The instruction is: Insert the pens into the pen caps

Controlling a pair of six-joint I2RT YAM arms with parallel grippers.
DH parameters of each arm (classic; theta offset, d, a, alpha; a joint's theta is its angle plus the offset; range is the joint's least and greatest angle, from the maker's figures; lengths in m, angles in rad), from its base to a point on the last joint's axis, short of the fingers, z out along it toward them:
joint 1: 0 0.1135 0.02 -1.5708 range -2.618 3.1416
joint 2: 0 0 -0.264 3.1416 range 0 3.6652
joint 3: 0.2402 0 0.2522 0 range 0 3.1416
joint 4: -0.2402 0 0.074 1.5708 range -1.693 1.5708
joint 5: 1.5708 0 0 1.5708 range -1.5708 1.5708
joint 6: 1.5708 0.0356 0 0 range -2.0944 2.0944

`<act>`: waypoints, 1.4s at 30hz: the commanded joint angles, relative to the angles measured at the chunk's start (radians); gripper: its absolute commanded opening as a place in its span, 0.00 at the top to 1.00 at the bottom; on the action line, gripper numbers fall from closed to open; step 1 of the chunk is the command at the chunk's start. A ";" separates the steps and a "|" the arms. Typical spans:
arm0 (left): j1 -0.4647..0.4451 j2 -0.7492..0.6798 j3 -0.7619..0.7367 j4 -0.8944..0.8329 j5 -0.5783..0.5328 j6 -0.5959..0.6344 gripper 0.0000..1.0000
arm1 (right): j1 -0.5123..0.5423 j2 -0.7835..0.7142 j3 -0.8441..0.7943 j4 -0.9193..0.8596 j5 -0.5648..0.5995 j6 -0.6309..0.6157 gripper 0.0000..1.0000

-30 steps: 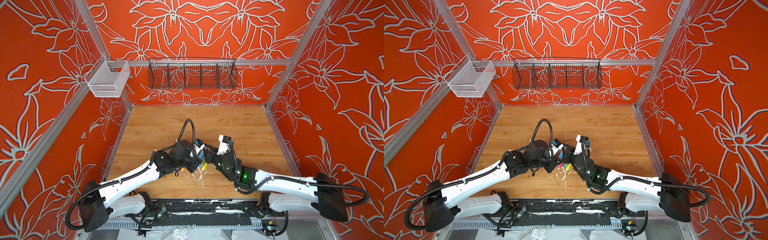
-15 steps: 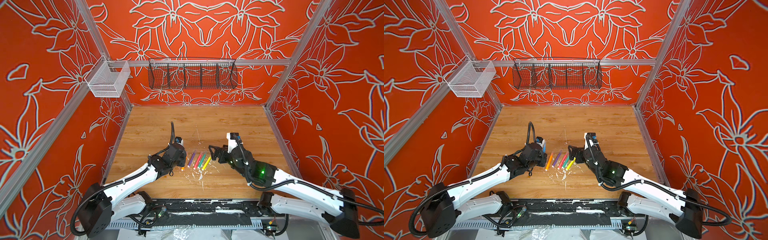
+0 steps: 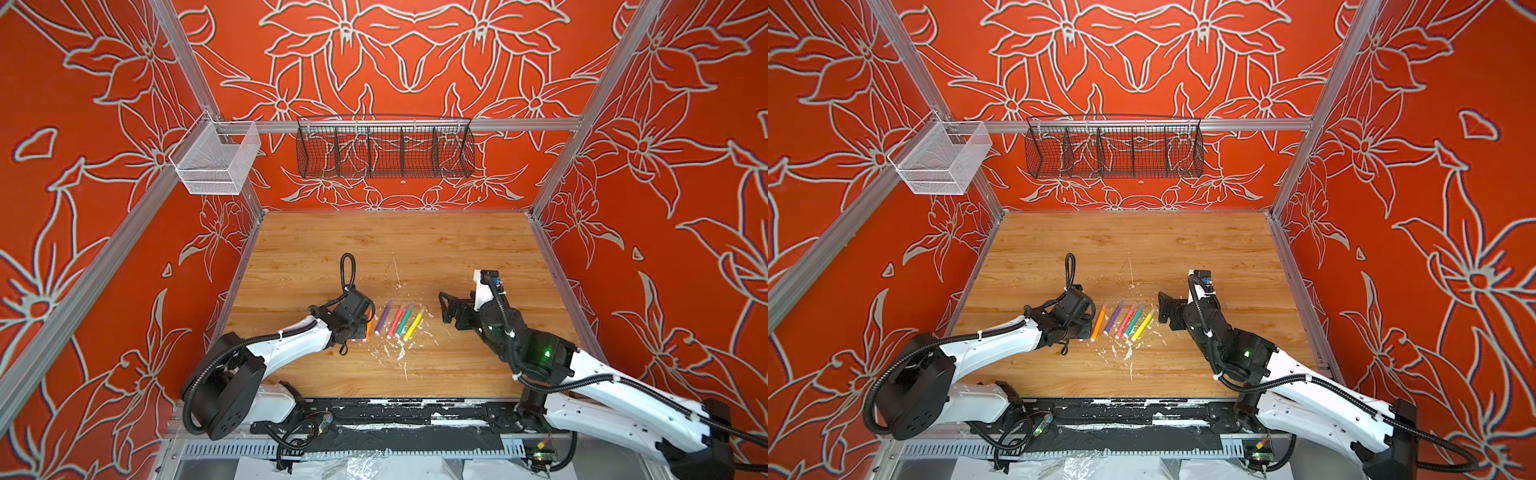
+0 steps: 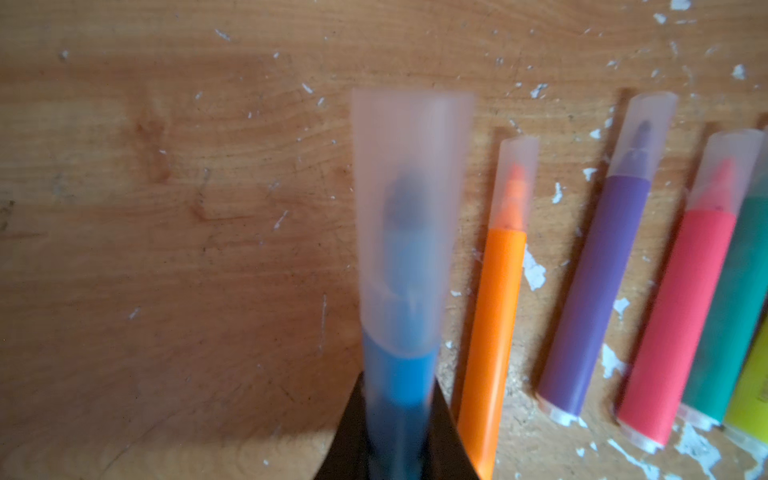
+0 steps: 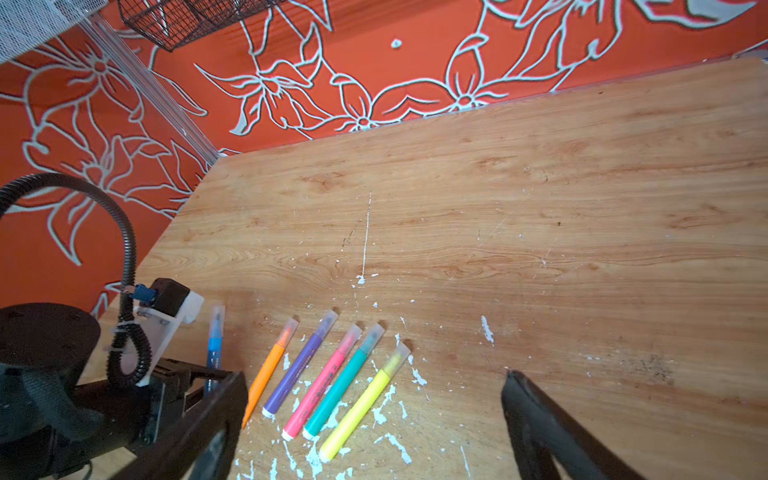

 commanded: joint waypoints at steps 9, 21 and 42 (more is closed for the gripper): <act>0.007 0.012 0.049 -0.079 -0.003 -0.037 0.58 | -0.006 -0.073 -0.147 0.221 0.132 -0.241 0.02; 0.069 -0.248 0.260 -0.248 -0.386 0.035 0.06 | -0.218 0.182 -0.096 0.435 0.192 -0.624 0.02; 0.512 -0.082 -0.235 0.821 -0.231 0.470 0.00 | -0.730 0.602 -0.386 1.169 -0.085 -0.735 0.02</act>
